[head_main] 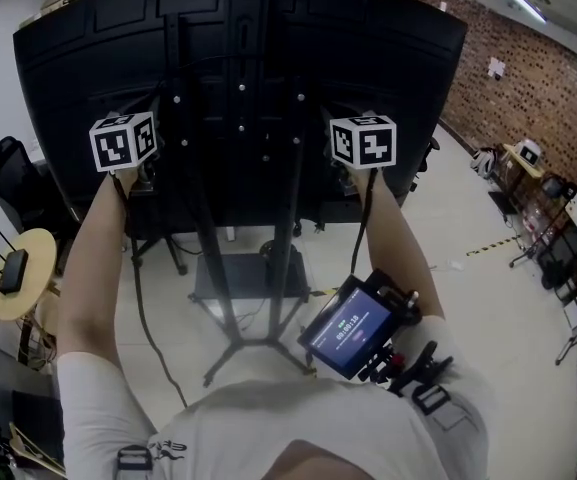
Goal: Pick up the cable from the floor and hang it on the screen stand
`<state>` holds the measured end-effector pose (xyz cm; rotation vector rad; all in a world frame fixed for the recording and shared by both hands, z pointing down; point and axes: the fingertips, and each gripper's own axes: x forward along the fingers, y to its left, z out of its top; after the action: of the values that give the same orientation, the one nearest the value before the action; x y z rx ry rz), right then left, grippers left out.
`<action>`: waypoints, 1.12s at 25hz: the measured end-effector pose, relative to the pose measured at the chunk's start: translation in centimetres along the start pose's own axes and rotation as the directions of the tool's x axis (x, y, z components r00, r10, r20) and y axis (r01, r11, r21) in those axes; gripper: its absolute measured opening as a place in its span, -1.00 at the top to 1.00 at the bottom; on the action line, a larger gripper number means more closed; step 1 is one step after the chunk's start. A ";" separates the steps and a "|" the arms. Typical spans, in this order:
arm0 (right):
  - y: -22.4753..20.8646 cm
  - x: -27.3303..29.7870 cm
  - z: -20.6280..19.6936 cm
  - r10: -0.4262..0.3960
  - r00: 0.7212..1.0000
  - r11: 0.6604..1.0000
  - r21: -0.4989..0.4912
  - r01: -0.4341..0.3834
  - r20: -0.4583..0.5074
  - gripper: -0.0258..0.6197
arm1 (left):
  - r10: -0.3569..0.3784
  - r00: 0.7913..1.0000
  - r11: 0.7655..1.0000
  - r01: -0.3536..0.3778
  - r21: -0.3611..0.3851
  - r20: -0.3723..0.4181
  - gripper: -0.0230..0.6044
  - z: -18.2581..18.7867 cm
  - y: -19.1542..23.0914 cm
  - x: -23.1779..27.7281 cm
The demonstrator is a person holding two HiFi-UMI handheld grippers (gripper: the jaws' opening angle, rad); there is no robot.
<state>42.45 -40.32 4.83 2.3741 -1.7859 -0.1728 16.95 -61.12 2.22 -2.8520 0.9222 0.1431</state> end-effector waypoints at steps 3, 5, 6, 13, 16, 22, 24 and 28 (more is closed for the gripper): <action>0.2 -0.1 -0.4 0.002 1.000 1.000 0.007 -0.002 0.006 0.81 | -0.009 1.000 1.000 0.009 -0.002 0.009 0.89 -0.1 -0.2 -0.1; 0.1 -0.1 -0.4 0.003 1.000 1.000 0.015 -0.003 0.012 0.81 | -0.022 1.000 1.000 0.022 -0.008 0.019 0.89 0.3 -0.5 0.0; 0.1 -0.1 -0.4 0.004 1.000 1.000 0.020 -0.005 0.015 0.81 | -0.027 0.999 1.000 0.027 -0.011 0.025 0.89 0.4 -0.7 0.0; 0.9 0.3 -0.6 0.020 0.998 0.999 0.043 -0.022 0.051 0.81 | -0.026 0.996 0.999 0.029 -0.033 0.083 0.89 0.3 -0.9 -0.5; 1.1 0.3 -0.9 0.021 0.998 0.998 0.059 -0.025 0.066 0.81 | -0.026 0.994 0.998 0.032 -0.052 0.106 0.89 0.1 -1.2 -0.6; 1.0 0.5 -1.0 -0.001 0.994 0.997 0.078 -0.007 0.107 0.80 | -0.019 0.985 0.997 0.032 -0.075 0.172 0.89 -0.5 -1.5 -1.0; 1.1 0.6 -1.0 -0.007 0.993 0.997 0.080 -0.002 0.118 0.80 | -0.009 0.983 0.997 0.023 -0.073 0.182 0.89 -0.9 -1.4 -1.2; 1.1 0.6 -1.5 -0.028 0.992 0.997 0.068 0.020 0.122 0.79 | -0.016 0.983 0.998 0.028 -0.064 0.182 0.89 -1.8 -1.8 -1.2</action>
<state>41.85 -41.14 6.51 2.4827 -1.8446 -0.2723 17.15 -59.31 4.34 -2.8488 0.8646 0.4310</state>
